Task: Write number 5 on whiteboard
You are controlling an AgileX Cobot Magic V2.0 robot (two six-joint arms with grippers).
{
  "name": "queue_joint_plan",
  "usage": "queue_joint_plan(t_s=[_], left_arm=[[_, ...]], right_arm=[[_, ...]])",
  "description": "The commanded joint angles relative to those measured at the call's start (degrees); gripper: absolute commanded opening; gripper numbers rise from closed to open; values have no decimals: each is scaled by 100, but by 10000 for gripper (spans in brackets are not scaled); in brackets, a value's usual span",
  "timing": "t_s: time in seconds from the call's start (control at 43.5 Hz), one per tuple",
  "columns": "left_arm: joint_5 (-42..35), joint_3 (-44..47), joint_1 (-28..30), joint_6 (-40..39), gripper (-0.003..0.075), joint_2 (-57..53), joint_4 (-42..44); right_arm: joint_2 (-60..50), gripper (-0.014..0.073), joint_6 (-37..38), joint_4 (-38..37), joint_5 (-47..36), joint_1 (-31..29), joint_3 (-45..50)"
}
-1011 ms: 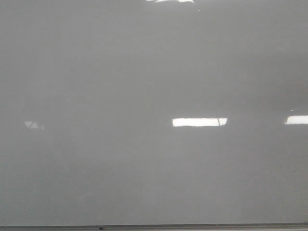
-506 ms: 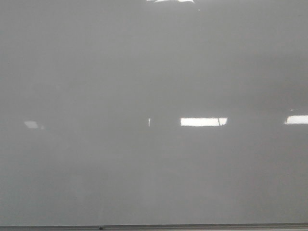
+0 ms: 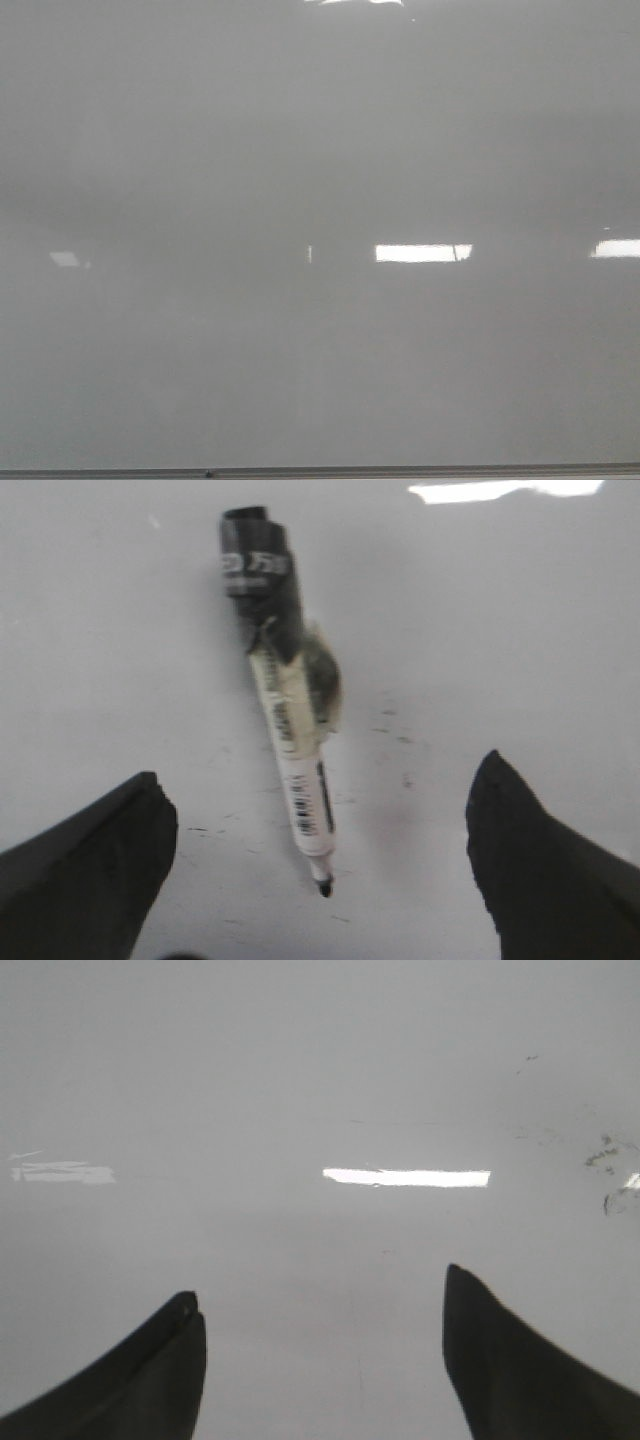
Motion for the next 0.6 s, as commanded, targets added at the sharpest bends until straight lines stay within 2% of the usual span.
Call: queue_joint_plan(t_s=[0.0, 0.345, 0.574], left_arm=[[-468, -312, 137, -38, 564, 143, -47], [-500, -666, 137, -38, 564, 1022, -47], [-906, -697, 123, -38, 564, 1372, -47]], right_arm=[[114, 525, 10, -49, -445, 4, -186], [114, 525, 10, -49, -578, 4, -186], [114, 525, 10, -49, -598, 4, -186]])
